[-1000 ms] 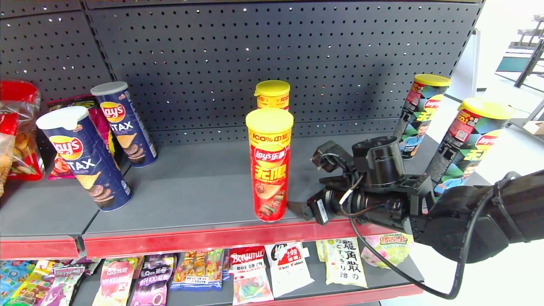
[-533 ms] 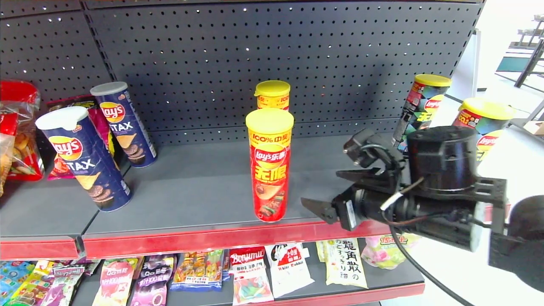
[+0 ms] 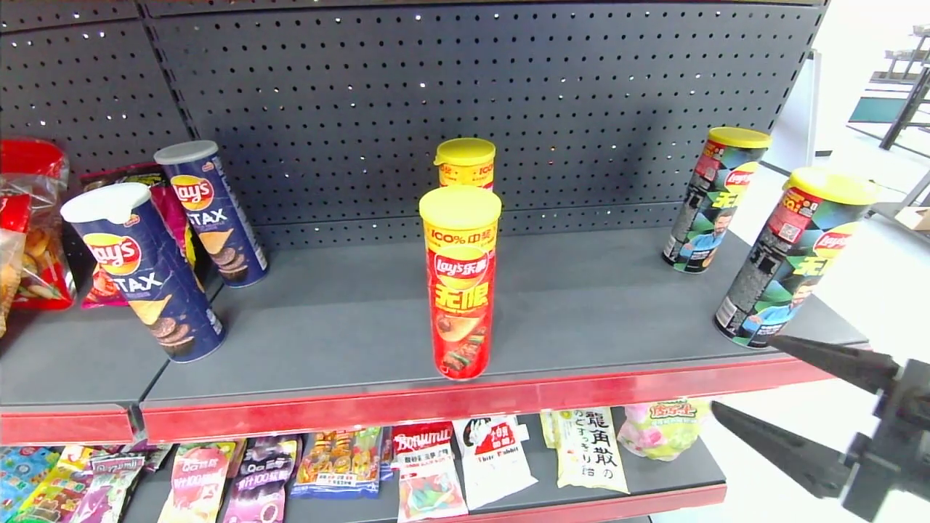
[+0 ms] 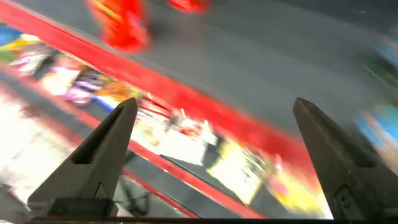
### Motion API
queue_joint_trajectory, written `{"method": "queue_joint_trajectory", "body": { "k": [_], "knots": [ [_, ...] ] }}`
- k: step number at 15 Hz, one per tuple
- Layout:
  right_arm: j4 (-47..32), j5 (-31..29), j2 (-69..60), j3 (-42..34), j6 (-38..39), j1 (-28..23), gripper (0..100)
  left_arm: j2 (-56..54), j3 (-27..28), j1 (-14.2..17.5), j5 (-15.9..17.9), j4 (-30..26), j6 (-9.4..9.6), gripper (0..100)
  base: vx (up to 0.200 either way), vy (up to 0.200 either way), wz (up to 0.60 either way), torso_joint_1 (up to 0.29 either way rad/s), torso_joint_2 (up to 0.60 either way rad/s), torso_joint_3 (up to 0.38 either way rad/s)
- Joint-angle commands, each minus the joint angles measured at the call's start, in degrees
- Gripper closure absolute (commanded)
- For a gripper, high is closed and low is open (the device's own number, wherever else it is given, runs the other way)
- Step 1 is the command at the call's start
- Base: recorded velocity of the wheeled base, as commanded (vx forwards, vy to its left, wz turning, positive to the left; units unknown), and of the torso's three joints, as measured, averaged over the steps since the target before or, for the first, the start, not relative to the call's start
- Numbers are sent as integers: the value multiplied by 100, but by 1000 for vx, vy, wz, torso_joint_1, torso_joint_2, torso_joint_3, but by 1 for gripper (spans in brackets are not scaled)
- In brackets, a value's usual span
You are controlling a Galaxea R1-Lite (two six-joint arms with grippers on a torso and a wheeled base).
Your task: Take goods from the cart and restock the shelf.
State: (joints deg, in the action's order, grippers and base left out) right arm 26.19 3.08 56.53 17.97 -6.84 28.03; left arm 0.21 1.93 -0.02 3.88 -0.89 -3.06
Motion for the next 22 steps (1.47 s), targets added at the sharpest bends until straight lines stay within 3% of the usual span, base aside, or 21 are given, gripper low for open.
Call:
{"method": "queue_joint_trajectory", "body": {
  "k": [1, 3, 4, 5, 8, 13, 14, 15, 22],
  "knots": [
    [-52, 694, -2111, -1498, -239, -1836, 0, -3, 1, 2, -1, 1, -2, 0, 0, 0, 0, 0, 0, 0],
    [-272, 667, -2717, -1797, -195, -2337, 0, -3, 1, 2, 8, 1, -2, 0, 0, 0, 0, 0, 0, 0],
    [-1151, 658, -3332, -1797, -133, -2592, 0, -3, 1, 2, -1, 1, -2, 0, 0, 0, 0, 0, 0, 0],
    [-1529, 685, -3728, -1797, -116, -2741, 0, -3, 1, 2, 8, 1, -2, 0, 0, 0, 0, 0, 0, 0],
    [-2372, 685, -4686, -1762, 139, -2820, 0, -3, 1, 2, -1, 1, -2, 0, 0, 0, 0, 0, 0, 0],
    [-2355, 491, -5644, -1797, 710, -2820, 0, -3, 1, 2, -1, 1, -2, 0, 0, 0, 0, 0, 0, 0],
    [-2522, -308, -5644, -1797, 728, -2820, 0, -3, 1, 2, 8, 1, -2, 0, 0, 0, 0, 0, 0, 0],
    [-2671, -546, -5644, -1788, 816, -2820, 0, -3, 1, -6, -1, 1, -2, 0, 0, 0, 0, 0, 0, 0],
    [-2636, -344, -5644, -1797, 675, -2820, 0, -3, 1, 2, 8, 1, -2, 0, 0, 0, 0, 0, 0, 0]
  ]
}}
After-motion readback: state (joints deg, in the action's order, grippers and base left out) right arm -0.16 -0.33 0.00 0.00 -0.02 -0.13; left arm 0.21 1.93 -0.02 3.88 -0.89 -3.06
